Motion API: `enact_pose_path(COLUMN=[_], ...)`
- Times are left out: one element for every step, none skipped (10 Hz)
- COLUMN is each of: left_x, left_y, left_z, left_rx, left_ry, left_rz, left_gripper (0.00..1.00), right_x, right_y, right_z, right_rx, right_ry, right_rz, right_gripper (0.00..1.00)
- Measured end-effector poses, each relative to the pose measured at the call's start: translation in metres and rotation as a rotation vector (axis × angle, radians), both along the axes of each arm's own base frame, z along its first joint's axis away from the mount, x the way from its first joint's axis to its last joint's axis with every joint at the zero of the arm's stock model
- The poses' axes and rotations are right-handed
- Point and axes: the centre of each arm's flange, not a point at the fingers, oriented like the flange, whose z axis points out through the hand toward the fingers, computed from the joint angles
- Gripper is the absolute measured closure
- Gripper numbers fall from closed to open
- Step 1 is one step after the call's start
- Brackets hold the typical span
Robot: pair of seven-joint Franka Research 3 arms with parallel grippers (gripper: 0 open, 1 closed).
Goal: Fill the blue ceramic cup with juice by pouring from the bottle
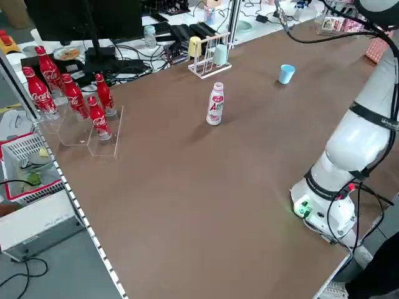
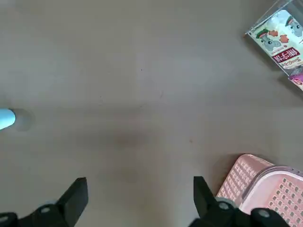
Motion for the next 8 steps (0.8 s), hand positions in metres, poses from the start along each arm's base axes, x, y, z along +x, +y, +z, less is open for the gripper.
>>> enact_pose_path(left_x=[0.0, 0.002, 0.007, 0.012, 0.015, 0.017, 0.018, 0.02], left_y=[0.001, 0.003, 0.008, 0.017, 0.03, 0.041, 0.054, 0.067], left_z=[-0.001, -0.003, -0.007, -0.011, -0.014, -0.015, -0.017, -0.02], left_rx=[0.0, 0.0, -0.003, -0.008, -0.013, -0.019, -0.04, -0.075], left_ry=[0.001, 0.001, -0.005, -0.01, -0.013, -0.017, -0.025, -0.03], left_rz=[0.0, -0.001, -0.043, -0.133, -0.233, -0.312, -0.366, -0.422], left_gripper=[0.0, 0.0, 0.0, 0.0, 0.0, 0.0, 0.0, 0.0], right_x=[0.0, 0.001, 0.001, 0.001, 0.001, 0.002, 0.004, 0.007], right_y=[0.003, 0.006, 0.01, 0.013, 0.016, 0.018, 0.021, 0.024], right_z=[0.0, 0.001, 0.001, 0.001, 0.001, 0.002, 0.003, 0.002], right_rx=[0.001, 0.002, 0.002, 0.005, 0.027, 0.072, 0.115, 0.15], right_ry=[-0.003, -0.009, -0.013, -0.015, -0.021, -0.039, -0.07, -0.105], right_rz=[0.005, 0.012, 0.02, 0.047, 0.121, 0.209, 0.304, 0.403], right_gripper=[0.01, 0.01, 0.01, 0.01, 0.01, 0.01, 0.01, 0.01])
